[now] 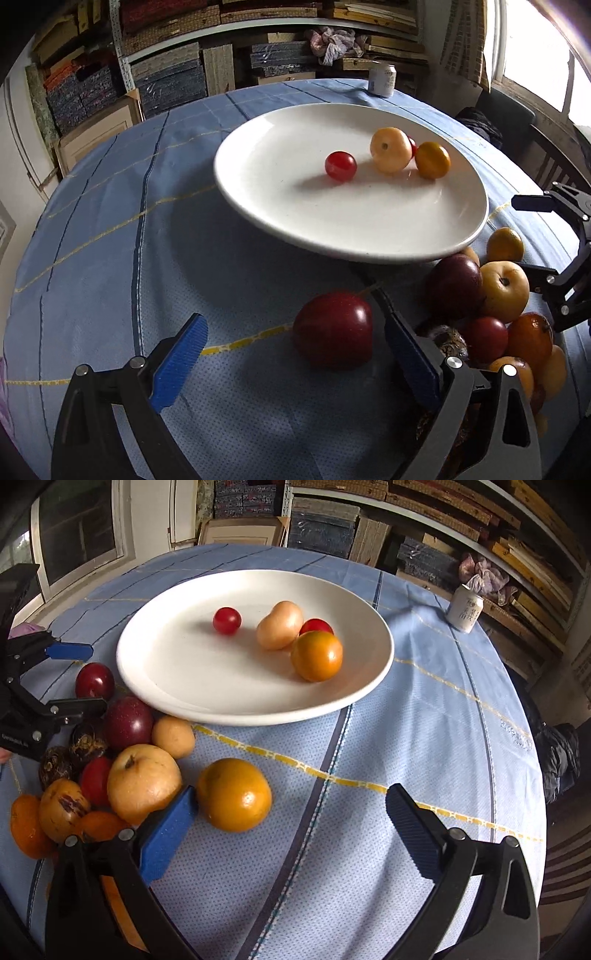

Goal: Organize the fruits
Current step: 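Grasp a golden-brown fruit with the right tool while the left tool grasps a dark red plum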

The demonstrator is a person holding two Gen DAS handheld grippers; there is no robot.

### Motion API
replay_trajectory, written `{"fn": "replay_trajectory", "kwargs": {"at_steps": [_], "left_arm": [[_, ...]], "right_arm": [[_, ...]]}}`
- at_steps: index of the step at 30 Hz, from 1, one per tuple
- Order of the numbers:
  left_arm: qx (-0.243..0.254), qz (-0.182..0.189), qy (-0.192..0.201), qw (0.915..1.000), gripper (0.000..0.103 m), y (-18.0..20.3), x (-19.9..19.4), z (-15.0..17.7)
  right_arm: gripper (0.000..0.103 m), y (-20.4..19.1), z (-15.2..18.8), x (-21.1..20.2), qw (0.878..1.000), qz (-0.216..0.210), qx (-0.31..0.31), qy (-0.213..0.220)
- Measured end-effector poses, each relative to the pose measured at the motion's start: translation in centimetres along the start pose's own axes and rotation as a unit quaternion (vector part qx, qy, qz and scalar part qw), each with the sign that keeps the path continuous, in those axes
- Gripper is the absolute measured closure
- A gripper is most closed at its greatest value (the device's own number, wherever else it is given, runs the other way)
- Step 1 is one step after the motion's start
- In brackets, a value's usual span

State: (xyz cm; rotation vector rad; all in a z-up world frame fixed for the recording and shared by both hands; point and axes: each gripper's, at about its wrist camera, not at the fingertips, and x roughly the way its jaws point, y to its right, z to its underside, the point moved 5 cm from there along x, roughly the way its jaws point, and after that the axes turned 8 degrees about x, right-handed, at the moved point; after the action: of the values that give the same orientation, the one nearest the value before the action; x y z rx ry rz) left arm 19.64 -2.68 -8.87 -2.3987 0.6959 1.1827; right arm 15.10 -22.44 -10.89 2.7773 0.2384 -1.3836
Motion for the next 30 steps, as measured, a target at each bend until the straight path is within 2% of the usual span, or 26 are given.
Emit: {"fn": "replay_trajectory", "kwargs": {"at_steps": [3,9,11,14,20,21,22,23,24,25,27,30], "left_arm": [[-0.011,0.007,0.004,0.9999,0.006,-0.3,0.3,0.1],[-0.036,0.013,0.014,0.9992,0.003,-0.7,0.8,0.2],[-0.037,0.01,0.013,0.9992,0.003,-0.6,0.8,0.1],[-0.04,0.003,0.01,0.9991,0.003,-0.5,1.0,-0.1],[-0.049,-0.015,0.003,0.9987,0.004,-0.3,1.1,-0.2],[-0.048,-0.015,0.004,0.9987,0.004,-0.2,1.0,-0.2],[-0.046,-0.013,0.005,0.9988,0.005,-0.1,1.0,-0.2],[-0.041,-0.009,0.008,0.9991,0.013,0.1,0.9,-0.3],[-0.027,0.001,0.018,0.9995,0.03,0.8,0.6,-0.5],[-0.013,0.015,0.027,0.9994,0.041,1.7,0.3,-0.7],[0.023,0.034,0.04,0.9983,0.064,3.5,-0.2,-0.9],[0.043,0.025,0.046,0.9977,0.064,4.4,-0.5,-0.9]], "right_arm": [[0.004,-0.1,0.0,0.1,1.0,-0.001,-0.003,0.007],[0.004,0.5,0.3,0.5,0.999,-0.011,0.037,0.013],[0.004,0.7,0.4,0.7,0.998,-0.015,0.049,0.019],[0.004,1.2,0.5,1.6,0.997,-0.025,0.079,-0.004],[0.004,1.0,0.3,1.5,0.996,-0.014,0.083,0.0],[0.005,1.0,0.3,1.6,0.996,-0.015,0.084,0.0],[0.012,1.0,0.3,1.6,0.996,-0.019,0.086,-0.001],[0.02,0.7,0.3,1.4,0.996,-0.018,0.085,0.003],[0.038,0.2,0.2,1.2,0.997,-0.012,0.074,0.008],[0.059,-0.6,0.1,1.0,0.998,-0.015,0.059,0.016],[0.065,-2.4,0.1,0.6,0.999,-0.012,0.032,0.026],[0.066,-2.5,0.1,0.5,0.999,-0.011,0.036,0.028]]}}
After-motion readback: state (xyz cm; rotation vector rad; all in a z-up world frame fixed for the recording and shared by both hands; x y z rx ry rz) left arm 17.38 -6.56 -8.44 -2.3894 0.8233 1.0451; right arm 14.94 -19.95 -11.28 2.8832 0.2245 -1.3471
